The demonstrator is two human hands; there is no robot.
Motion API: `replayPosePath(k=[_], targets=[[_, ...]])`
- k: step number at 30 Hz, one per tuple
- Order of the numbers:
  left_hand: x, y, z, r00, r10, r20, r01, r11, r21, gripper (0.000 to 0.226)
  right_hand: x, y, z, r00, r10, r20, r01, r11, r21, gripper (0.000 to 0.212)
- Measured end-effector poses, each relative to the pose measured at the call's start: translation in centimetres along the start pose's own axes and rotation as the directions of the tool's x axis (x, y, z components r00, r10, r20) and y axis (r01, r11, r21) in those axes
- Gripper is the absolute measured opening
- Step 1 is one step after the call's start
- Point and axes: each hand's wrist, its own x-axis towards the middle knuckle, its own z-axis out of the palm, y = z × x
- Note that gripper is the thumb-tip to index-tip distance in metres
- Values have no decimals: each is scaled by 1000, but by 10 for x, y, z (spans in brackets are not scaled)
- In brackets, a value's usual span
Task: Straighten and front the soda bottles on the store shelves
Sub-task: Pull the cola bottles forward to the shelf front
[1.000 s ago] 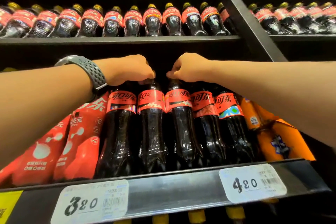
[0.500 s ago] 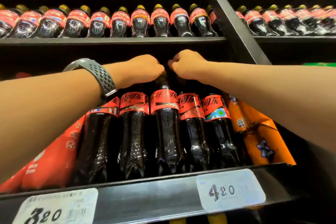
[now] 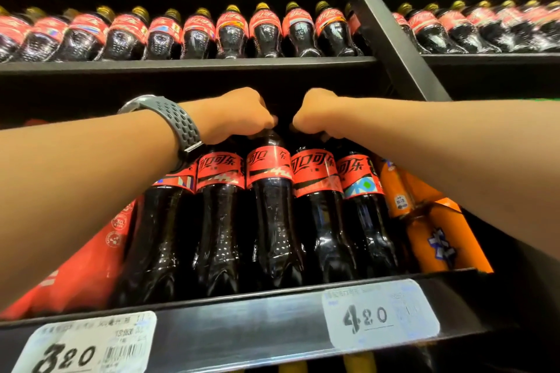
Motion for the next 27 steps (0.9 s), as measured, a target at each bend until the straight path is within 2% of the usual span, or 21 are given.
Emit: replayPosePath(k=[2, 5, 8, 12, 17, 21, 27], targets=[[0, 0, 0, 1000, -2, -3, 2, 1000, -12, 28, 0, 2, -2, 999, 32, -5, -31, 992, 121, 17], [0, 0, 1, 1000, -10, -13, 10, 1000, -21, 27, 1, 5, 0, 995, 91, -42, -75, 956, 283, 22], [1, 1, 4, 1000, -10, -13, 10, 1000, -21, 28, 1, 9, -1, 994, 97, -46, -75, 934, 349, 23], [2, 1, 4, 1000, -19, -15, 18, 1000, -20, 28, -1, 11, -4, 995, 93, -44, -70, 924, 375, 26], [2, 1, 6, 999, -22, -33, 22, 1000, -15, 29, -6, 11, -8, 997, 76, 29, -80, 884, 460, 28], [2, 1, 7, 998, -14, -57, 16, 1000, 24, 30, -7, 14, -4, 996, 90, -12, -77, 908, 412, 32], [5, 2, 4, 997, 20, -74, -17, 999, 46, 24, -4, 15, -11, 992, 54, 112, -102, 871, 481, 24]])
